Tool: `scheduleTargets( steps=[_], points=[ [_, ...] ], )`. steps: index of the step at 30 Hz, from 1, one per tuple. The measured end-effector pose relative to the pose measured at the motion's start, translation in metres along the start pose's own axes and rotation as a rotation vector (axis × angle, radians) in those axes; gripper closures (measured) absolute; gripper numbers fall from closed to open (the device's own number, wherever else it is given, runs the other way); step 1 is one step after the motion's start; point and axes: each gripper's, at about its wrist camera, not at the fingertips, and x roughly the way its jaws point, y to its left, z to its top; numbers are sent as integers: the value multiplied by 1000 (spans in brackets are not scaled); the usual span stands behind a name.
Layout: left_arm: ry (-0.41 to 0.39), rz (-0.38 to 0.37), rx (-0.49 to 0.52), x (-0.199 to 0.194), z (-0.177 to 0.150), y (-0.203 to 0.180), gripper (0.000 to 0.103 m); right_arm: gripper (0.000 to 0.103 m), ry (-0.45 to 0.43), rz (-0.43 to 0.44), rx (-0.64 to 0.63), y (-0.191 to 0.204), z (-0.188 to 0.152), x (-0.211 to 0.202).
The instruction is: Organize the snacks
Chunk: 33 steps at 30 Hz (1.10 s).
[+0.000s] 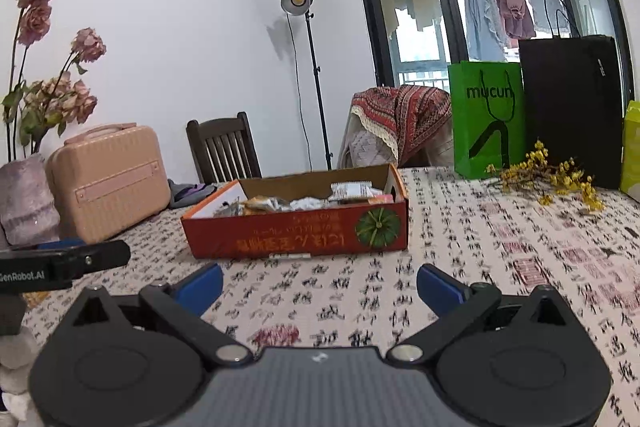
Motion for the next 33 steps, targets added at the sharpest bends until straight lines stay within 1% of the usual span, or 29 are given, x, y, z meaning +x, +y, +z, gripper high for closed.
scheduleTargets(
  steps=[4,8,33],
  points=[
    [14,4,2,-2,-9,5,0,0,25,-9,-8,0,-12,-3],
    [20,4,6,-2,-12,8,0,0,31,-13,-4,-2,-17,-7],
    [25,-4,22,-2,-18,5,0,0,40,-21,2,-4,-19,-5]
  ],
)
